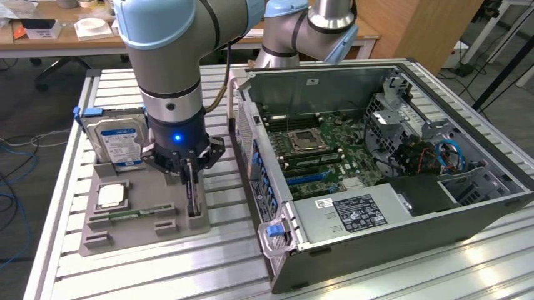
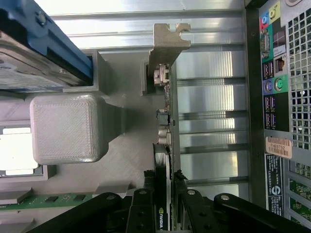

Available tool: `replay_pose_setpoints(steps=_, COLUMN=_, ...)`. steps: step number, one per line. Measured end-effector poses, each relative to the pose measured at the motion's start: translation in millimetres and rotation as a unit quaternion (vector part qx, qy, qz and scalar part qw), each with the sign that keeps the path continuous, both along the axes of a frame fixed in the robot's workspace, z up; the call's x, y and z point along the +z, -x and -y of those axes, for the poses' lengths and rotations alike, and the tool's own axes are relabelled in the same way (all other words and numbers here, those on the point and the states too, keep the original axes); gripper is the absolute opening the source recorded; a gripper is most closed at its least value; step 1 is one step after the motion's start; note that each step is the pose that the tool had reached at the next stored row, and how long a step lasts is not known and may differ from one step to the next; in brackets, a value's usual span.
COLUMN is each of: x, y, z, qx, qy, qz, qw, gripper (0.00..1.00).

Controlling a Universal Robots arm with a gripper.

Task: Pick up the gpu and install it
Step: 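Pick up the gpu and move the gpu toward the slot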

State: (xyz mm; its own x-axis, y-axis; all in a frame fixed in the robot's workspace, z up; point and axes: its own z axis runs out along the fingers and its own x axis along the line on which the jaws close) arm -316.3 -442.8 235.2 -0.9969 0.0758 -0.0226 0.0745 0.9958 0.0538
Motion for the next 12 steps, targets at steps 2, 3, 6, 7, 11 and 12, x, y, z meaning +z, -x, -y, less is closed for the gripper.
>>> replay_pose_setpoints(steps=2, x=0.0, y=0.0, z=0.0, qx=0.000, qy=0.0000, qz=0.0000, qw=1.0000, gripper=0.26)
replay_pose_setpoints(steps=3, x=0.0, y=0.0, z=0.0, qx=0.000, qy=0.0000, qz=0.0000, qw=1.0000, gripper=0.26)
replay_pose_setpoints(steps=6, x=0.0, y=0.0, z=0.0, qx=0.000, qy=0.0000, qz=0.0000, qw=1.0000, gripper=0.26)
replay_pose_setpoints(steps=7, x=0.0, y=0.0, z=0.0, qx=0.000, qy=0.0000, qz=0.0000, qw=1.0000, gripper=0.26)
replay_pose_setpoints(steps=11, x=0.0, y=0.0, z=0.0, qx=0.000, qy=0.0000, qz=0.0000, qw=1.0000, gripper=0.26)
replay_pose_setpoints(steps=12, x=0.0, y=0.0, z=0.0, qx=0.000, qy=0.0000, qz=0.0000, qw=1.0000, gripper=0.26)
